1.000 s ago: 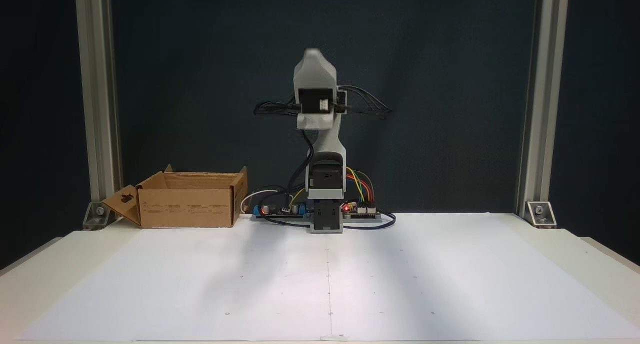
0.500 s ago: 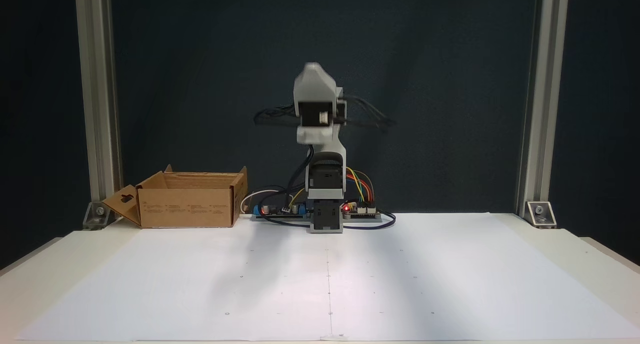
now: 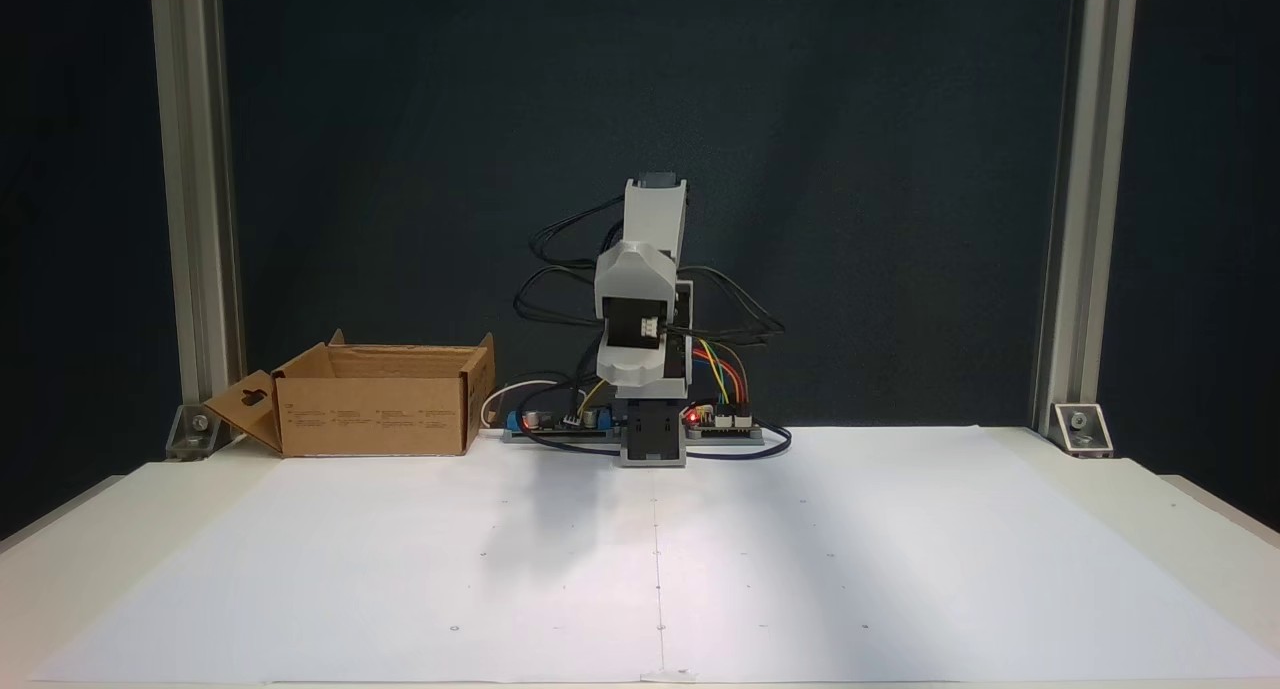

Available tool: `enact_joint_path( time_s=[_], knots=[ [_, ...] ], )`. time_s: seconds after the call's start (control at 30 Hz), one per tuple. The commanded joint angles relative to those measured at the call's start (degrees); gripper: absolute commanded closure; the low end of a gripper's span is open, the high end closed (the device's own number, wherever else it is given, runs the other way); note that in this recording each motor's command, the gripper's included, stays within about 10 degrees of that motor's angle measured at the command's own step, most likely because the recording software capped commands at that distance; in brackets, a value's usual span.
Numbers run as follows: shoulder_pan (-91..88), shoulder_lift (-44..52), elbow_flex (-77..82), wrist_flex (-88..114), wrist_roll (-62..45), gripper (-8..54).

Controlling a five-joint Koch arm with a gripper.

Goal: Grasp a green dice and put it in the bin.

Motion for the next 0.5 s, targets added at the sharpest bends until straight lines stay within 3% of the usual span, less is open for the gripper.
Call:
enact_joint_path(
  time_s=[0.0, 0.47],
  knots=[
    [0.0, 6.7, -0.6, -9.7, -3.4, 1.6],
    [0.1, 6.6, 13.8, -27.3, -6.3, 1.7]
  ],
)
